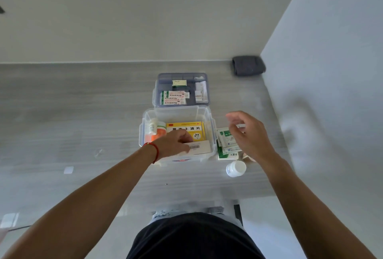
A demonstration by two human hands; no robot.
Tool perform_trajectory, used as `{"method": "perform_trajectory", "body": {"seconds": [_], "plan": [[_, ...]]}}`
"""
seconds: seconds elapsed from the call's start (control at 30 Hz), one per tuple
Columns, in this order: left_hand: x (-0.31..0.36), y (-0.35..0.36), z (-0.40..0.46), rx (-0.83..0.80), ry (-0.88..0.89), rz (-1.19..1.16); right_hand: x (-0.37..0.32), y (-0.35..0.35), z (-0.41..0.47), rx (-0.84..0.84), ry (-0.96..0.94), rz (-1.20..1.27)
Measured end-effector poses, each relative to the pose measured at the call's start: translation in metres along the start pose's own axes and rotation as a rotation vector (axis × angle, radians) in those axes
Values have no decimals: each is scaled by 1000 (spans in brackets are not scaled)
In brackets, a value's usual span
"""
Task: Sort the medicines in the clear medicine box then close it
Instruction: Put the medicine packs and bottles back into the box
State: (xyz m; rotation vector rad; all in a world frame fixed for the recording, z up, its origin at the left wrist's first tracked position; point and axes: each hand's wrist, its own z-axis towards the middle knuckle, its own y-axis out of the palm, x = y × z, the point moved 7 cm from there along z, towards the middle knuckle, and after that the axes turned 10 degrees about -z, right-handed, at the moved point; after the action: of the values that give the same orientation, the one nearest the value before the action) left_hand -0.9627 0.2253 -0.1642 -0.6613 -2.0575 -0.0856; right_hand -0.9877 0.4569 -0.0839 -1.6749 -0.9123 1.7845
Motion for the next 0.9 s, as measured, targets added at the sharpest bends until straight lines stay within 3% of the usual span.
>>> {"method": "perform_trajectory", "body": {"seconds": [0.23,0.43,0.6,0.77,0.9], "plan": [[0,0,3,25,-45,-56,50,6,0,-126,170,-118],[6,-14,-2,378,67,49,77,17,12,-173,323,-208],[4,-20,-18,563,125,66,86,39,29,-420,498,-521],[-11,-24,-36,733,99,-26,92,53,29,-481,576,-390],[-12,-28,-37,763,69,-67,96,55,31,-472,557,-289]]}}
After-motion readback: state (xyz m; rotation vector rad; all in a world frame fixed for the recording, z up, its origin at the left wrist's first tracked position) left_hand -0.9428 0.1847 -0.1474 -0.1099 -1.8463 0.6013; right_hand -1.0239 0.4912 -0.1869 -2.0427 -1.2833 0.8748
